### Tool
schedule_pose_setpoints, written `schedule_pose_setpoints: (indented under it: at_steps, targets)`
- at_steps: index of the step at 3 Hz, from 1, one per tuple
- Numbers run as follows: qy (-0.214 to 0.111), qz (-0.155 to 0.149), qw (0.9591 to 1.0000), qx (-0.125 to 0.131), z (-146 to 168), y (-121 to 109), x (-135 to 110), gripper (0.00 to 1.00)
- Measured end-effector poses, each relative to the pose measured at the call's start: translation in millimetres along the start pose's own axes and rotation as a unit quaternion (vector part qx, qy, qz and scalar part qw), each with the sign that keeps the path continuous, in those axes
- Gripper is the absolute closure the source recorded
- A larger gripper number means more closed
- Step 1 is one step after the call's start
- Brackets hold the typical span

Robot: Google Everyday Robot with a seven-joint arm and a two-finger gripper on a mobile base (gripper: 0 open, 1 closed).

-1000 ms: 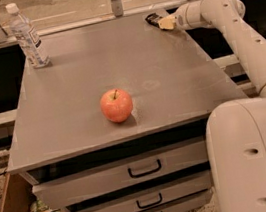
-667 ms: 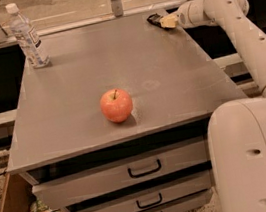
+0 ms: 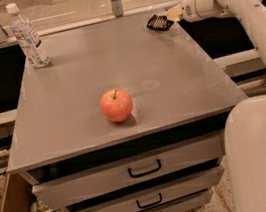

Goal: Move rxbar chocolate near apple

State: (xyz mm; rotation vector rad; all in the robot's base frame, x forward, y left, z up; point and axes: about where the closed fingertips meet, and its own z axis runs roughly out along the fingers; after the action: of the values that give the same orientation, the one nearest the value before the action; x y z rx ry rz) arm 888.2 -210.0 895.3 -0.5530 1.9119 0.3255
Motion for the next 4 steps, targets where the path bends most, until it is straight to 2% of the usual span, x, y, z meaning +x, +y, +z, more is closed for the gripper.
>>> schedule_pose_setpoints:
  at_steps: [2, 3, 4]
  targets:
    - [0.016, -0.012, 0.9973, -0.071, -64, 51, -12, 1.0]
    - [0.043, -0.001, 0.9929, -0.111, -99, 74, 3, 1.0]
    - [0.07, 0.012, 0.9821, -0.175, -129, 111, 33, 1.0]
